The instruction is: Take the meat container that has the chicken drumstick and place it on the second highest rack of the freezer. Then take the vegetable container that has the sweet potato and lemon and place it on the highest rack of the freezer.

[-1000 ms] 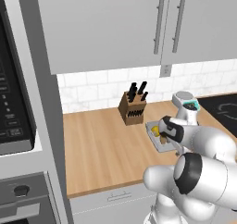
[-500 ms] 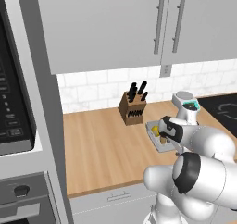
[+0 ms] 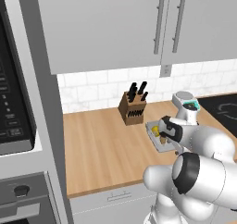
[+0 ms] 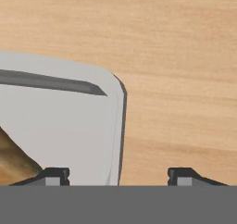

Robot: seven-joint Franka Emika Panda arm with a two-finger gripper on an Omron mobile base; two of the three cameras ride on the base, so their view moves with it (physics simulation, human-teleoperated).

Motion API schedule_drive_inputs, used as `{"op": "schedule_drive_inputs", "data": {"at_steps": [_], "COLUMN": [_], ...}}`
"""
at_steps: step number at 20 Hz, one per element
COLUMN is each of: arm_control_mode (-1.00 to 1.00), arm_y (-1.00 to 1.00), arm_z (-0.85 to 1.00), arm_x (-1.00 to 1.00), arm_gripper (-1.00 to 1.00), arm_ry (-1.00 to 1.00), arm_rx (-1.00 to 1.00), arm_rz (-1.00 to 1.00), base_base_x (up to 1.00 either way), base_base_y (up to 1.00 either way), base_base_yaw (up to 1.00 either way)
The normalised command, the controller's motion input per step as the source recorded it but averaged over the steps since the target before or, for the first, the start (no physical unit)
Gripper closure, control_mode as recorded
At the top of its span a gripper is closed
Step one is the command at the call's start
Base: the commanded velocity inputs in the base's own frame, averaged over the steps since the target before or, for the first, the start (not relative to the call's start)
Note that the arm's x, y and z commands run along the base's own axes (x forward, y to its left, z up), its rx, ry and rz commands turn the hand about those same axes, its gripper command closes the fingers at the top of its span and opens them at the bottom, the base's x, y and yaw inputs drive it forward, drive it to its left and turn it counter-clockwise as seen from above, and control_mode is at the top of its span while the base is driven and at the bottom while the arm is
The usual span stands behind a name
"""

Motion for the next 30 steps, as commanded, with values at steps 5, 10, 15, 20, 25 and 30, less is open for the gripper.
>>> {"op": "schedule_drive_inputs", "data": {"at_steps": [5, 10, 15, 20, 25, 30], "arm_control_mode": [-1.00, -1.00, -1.00, -1.00, -1.00, -1.00], "arm_y": [0.00, 0.00, 0.00, 0.00, 0.01, 0.06], "arm_z": [0.00, 0.00, 0.00, -0.17, -0.28, -0.38], "arm_x": [0.00, 0.00, 0.00, 0.00, 0.00, 0.00], "arm_gripper": [1.00, 1.00, 1.00, 1.00, 1.00, 1.00], "arm_ry": [0.00, 0.00, 0.00, 0.00, 0.00, -0.03], "arm_rx": [0.00, 0.00, 0.00, 0.00, 0.00, 0.00], "arm_rz": [0.00, 0.00, 0.00, 0.00, 0.00, 0.00], "base_base_x": [0.00, 0.00, 0.00, 0.00, 0.00, 0.00], "base_base_y": [0.00, 0.00, 0.00, 0.00, 0.00, 0.00], "base_base_yaw": [0.00, 0.00, 0.00, 0.00, 0.00, 0.00]}}
